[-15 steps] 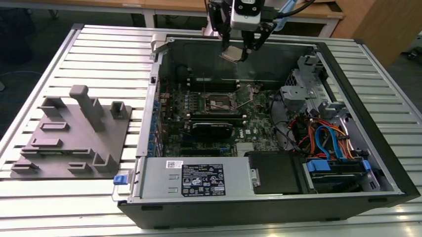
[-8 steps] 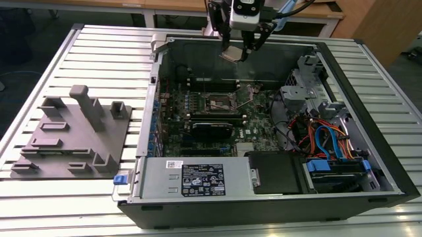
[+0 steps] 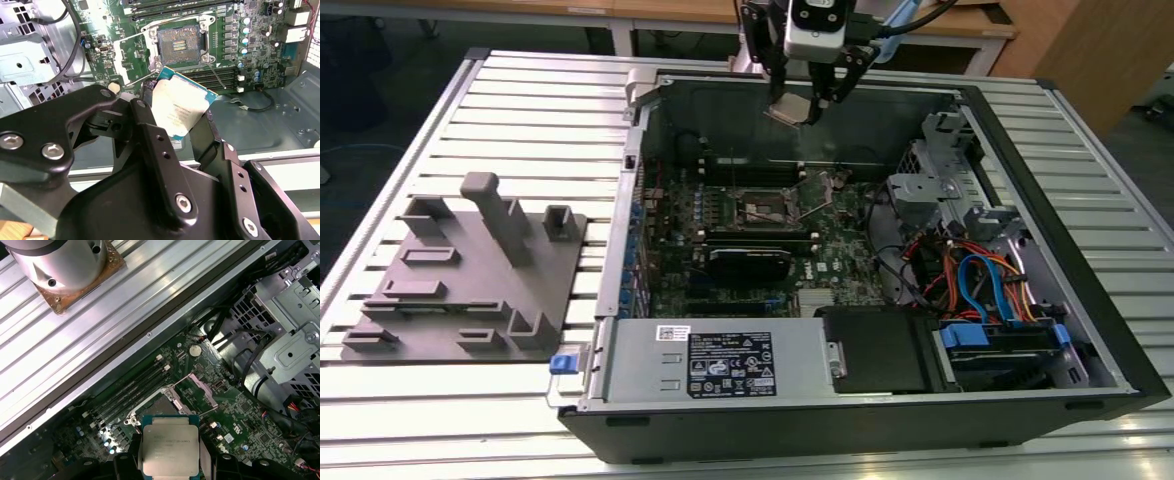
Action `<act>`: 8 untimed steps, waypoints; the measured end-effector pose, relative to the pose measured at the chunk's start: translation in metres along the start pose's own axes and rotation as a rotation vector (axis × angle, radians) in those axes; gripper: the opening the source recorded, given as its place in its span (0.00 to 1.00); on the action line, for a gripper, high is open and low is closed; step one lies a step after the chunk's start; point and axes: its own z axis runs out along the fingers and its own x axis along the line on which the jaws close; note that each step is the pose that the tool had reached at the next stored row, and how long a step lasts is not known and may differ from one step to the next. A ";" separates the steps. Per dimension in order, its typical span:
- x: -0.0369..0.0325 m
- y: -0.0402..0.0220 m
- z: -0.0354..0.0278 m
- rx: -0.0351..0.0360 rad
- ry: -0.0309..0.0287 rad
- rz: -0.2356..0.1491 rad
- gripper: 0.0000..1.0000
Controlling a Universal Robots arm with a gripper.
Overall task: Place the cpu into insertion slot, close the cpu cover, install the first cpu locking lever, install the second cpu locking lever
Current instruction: 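Place the cpu into insertion slot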
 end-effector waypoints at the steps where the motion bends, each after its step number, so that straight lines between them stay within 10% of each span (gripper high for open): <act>1: 0.0000 0.0000 0.0000 -0.0001 -0.0001 0.001 0.54; 8: 0.0000 0.0000 0.0000 -0.0002 -0.0008 0.009 0.54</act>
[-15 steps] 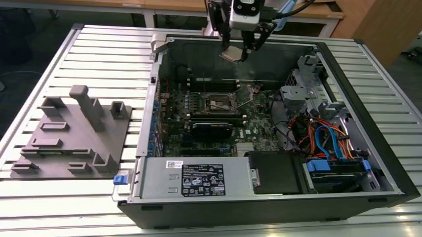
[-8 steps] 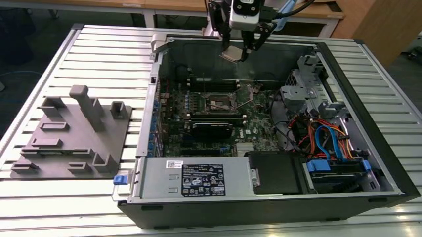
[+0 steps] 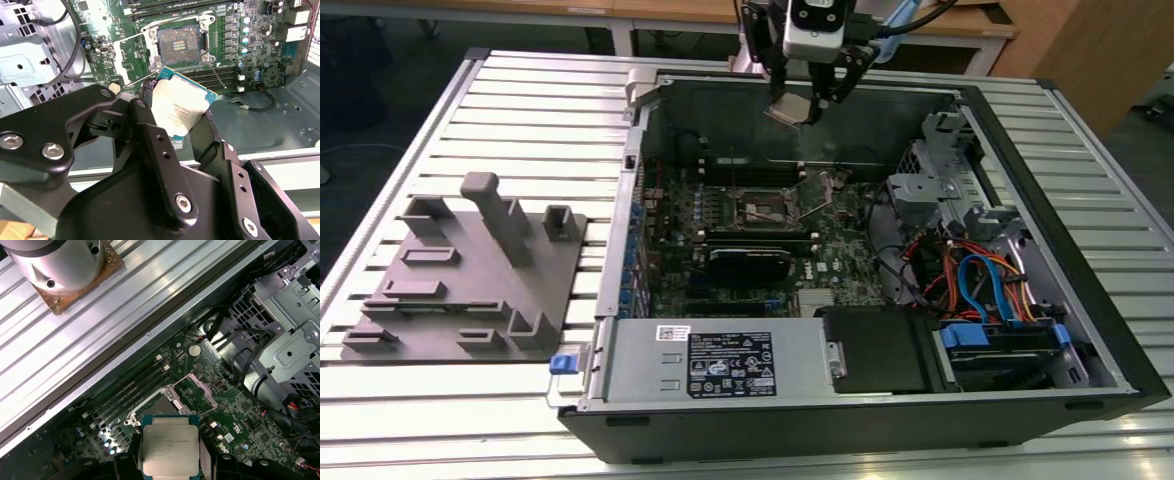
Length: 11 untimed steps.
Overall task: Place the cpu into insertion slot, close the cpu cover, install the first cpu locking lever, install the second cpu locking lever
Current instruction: 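Place the cpu into insertion slot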
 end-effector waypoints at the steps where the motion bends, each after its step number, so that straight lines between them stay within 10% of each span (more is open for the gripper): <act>1: 0.0000 0.0000 0.0000 0.0000 -0.0001 0.001 0.54; 11: 0.0000 0.0000 0.0000 -0.0003 -0.0011 0.013 0.54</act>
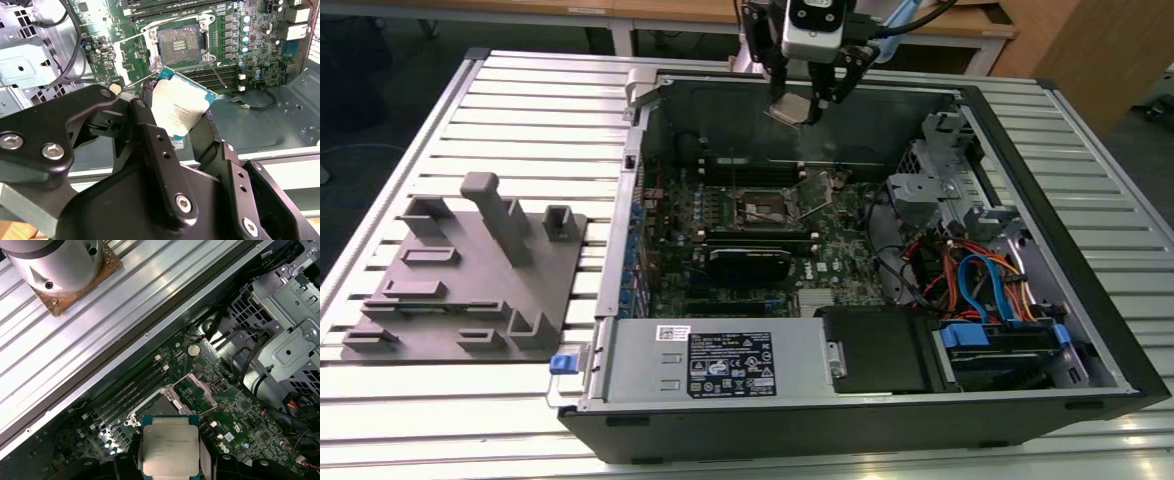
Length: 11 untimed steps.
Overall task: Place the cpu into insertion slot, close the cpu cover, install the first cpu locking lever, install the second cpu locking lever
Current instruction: 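Place the cpu into insertion slot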
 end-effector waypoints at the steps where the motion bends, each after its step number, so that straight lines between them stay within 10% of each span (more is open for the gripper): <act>1: 0.0000 0.0000 0.0000 0.0000 -0.0001 0.001 0.54; 11: 0.0000 0.0000 0.0000 -0.0002 -0.0009 0.010 0.54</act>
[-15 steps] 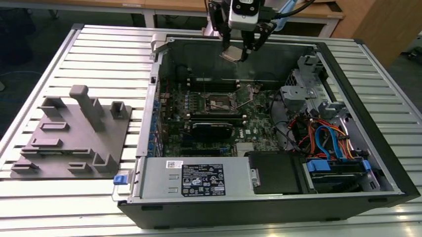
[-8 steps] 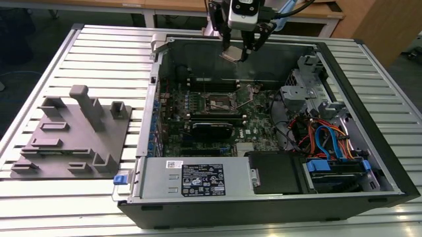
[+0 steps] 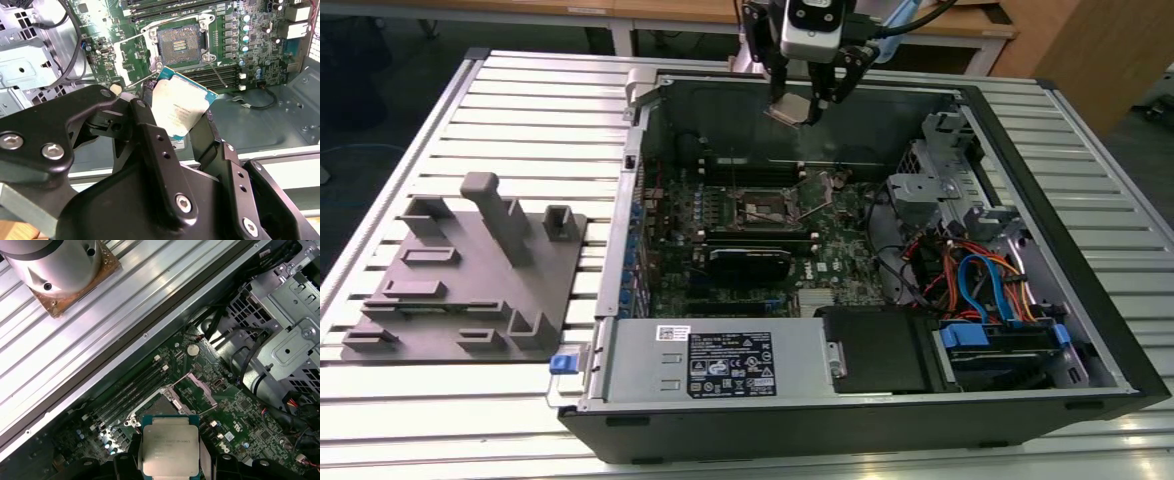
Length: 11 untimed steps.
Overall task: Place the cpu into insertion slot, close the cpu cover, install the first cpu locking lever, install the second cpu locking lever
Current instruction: 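Place the cpu into insertion slot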
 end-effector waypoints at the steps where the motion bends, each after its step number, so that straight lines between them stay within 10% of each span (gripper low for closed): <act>1: 0.0000 0.0000 0.0000 0.0000 -0.0001 0.001 0.54; 11: 0.0000 0.0000 0.0000 0.0000 -0.0004 0.004 0.54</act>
